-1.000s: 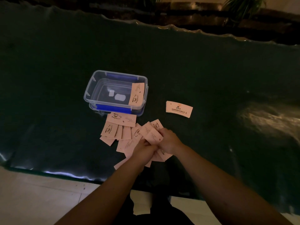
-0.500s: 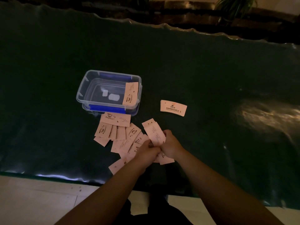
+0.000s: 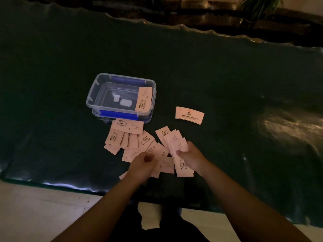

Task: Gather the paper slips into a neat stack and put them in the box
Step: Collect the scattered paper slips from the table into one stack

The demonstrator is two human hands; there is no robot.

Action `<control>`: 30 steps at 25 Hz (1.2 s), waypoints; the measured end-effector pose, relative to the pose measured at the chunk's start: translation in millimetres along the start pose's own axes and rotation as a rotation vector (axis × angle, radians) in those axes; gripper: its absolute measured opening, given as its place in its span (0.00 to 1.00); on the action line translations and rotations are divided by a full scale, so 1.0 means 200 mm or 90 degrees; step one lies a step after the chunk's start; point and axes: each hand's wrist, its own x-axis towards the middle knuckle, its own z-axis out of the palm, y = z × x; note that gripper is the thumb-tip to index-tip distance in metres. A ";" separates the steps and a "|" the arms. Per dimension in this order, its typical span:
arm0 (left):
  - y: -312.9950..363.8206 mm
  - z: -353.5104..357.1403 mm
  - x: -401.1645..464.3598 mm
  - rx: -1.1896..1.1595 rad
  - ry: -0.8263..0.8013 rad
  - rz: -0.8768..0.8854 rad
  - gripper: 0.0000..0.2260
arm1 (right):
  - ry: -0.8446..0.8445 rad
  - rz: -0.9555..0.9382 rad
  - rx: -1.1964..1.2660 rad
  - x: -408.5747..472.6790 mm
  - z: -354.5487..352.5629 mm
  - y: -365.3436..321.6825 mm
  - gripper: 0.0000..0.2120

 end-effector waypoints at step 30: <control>-0.11 0.13 -0.07 0.364 -0.037 0.183 0.12 | 0.161 0.157 0.351 -0.24 0.31 0.04 0.28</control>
